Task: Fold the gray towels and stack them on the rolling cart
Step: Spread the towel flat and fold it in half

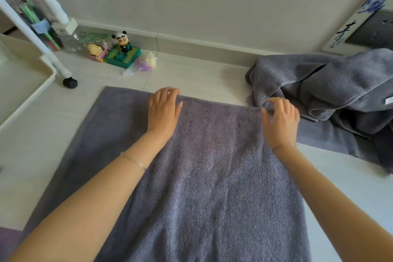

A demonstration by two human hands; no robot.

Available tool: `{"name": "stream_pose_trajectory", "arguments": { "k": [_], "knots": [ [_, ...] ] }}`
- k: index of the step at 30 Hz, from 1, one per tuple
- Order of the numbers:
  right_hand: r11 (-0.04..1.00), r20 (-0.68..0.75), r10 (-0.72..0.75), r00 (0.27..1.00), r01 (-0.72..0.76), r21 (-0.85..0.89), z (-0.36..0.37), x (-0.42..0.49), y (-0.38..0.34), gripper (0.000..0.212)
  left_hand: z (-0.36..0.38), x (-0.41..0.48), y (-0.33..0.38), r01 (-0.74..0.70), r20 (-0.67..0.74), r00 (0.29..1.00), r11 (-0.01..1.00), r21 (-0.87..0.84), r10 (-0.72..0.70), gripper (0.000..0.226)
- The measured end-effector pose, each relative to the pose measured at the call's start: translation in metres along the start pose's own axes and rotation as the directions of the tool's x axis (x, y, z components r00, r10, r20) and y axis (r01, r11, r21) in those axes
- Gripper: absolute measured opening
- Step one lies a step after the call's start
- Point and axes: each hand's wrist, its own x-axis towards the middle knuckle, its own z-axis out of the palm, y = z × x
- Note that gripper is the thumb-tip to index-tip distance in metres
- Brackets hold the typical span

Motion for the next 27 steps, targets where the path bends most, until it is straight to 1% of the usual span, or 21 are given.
{"name": "stream_pose_trajectory", "arguments": {
  "k": [1, 2, 3, 5, 6, 7, 8, 9, 11, 12, 15, 18, 21, 23, 24, 25, 27],
  "knots": [
    [0.998, -0.002, -0.003, 1.000, 0.003, 0.061, -0.002, -0.014, -0.018, 0.022, -0.006, -0.016, 0.000, -0.046, -0.017, 0.999, 0.999, -0.028, 0.046, 0.023],
    [0.994, 0.016, -0.015, 1.000, 0.014, 0.107, -0.001, -0.030, -0.038, 0.026, -0.011, -0.032, 0.000, -0.088, 0.002, 0.996, 0.995, -0.048, 0.089, 0.027],
    [0.989, 0.050, -0.034, 0.998, 0.027, 0.143, 0.002, -0.047, -0.058, 0.031, -0.014, -0.047, -0.001, -0.108, 0.051, 0.992, 0.992, -0.067, 0.112, 0.035],
    [0.982, 0.156, -0.077, 0.985, 0.048, 0.184, 0.014, -0.081, -0.099, 0.042, -0.015, -0.068, 0.000, -0.067, 0.243, 0.967, 0.995, -0.071, 0.082, 0.056],
    [0.981, 0.223, -0.098, 0.970, 0.057, 0.183, 0.022, -0.096, -0.118, 0.048, -0.013, -0.076, -0.001, -0.042, 0.334, 0.941, 0.999, -0.035, 0.051, 0.063],
    [0.982, 0.286, -0.116, 0.951, 0.068, 0.174, 0.029, -0.111, -0.135, 0.051, -0.009, -0.081, -0.003, -0.036, 0.383, 0.923, 0.999, 0.013, 0.028, 0.066],
    [0.985, 0.336, -0.132, 0.933, 0.086, 0.149, 0.036, -0.123, -0.145, 0.053, -0.006, -0.082, -0.005, -0.038, 0.398, 0.917, 0.998, 0.045, 0.017, 0.066],
    [0.987, 0.356, -0.146, 0.923, 0.114, 0.110, 0.041, -0.131, -0.149, 0.053, -0.004, -0.081, -0.005, -0.042, 0.404, 0.914, 0.997, 0.064, 0.013, 0.065],
    [0.988, 0.362, -0.149, 0.920, 0.151, 0.021, 0.044, -0.134, -0.137, 0.053, -0.002, -0.075, -0.006, -0.036, 0.418, 0.908, 0.996, 0.081, -0.001, 0.063],
    [0.990, 0.373, -0.122, 0.920, 0.137, -0.014, 0.040, -0.133, -0.123, 0.054, -0.002, -0.071, -0.006, -0.033, 0.426, 0.905, 0.995, 0.090, -0.009, 0.063],
    [0.993, 0.369, 0.014, 0.929, 0.032, -0.117, 0.015, -0.136, -0.070, 0.060, -0.002, -0.065, -0.010, -0.058, 0.453, 0.891, 0.992, 0.113, 0.001, 0.066],
    [0.977, 0.364, 0.149, 0.919, -0.081, -0.195, -0.013, -0.142, -0.015, 0.066, -0.006, -0.065, -0.009, -0.066, 0.483, 0.876, 0.991, 0.119, 0.000, 0.070],
    [0.961, 0.362, 0.233, 0.902, -0.156, -0.230, -0.031, -0.144, 0.010, 0.073, -0.022, -0.095, -0.001, -0.068, 0.502, 0.865, 0.994, 0.084, 0.017, 0.071],
    [0.959, 0.328, 0.244, 0.912, -0.178, -0.221, -0.033, -0.151, -0.001, 0.075, -0.036, -0.128, 0.005, -0.085, 0.492, 0.869, 0.996, 0.028, 0.061, 0.068],
    [0.966, 0.302, 0.226, 0.926, -0.172, -0.194, -0.034, -0.158, -0.017, 0.074, -0.043, -0.146, 0.008, -0.089, 0.471, 0.879, 0.996, 0.009, 0.074, 0.066],
    [0.976, 0.292, 0.195, 0.936, -0.155, -0.155, -0.032, -0.166, -0.038, 0.072, -0.049, -0.163, 0.010, -0.087, 0.445, 0.892, 0.996, 0.001, 0.077, 0.063],
    [0.993, 0.322, 0.116, 0.940, -0.098, -0.070, -0.023, -0.190, -0.091, 0.064, -0.057, -0.191, 0.011, -0.084, 0.417, 0.906, 0.996, 0.009, 0.073, 0.060]
  ]
}}
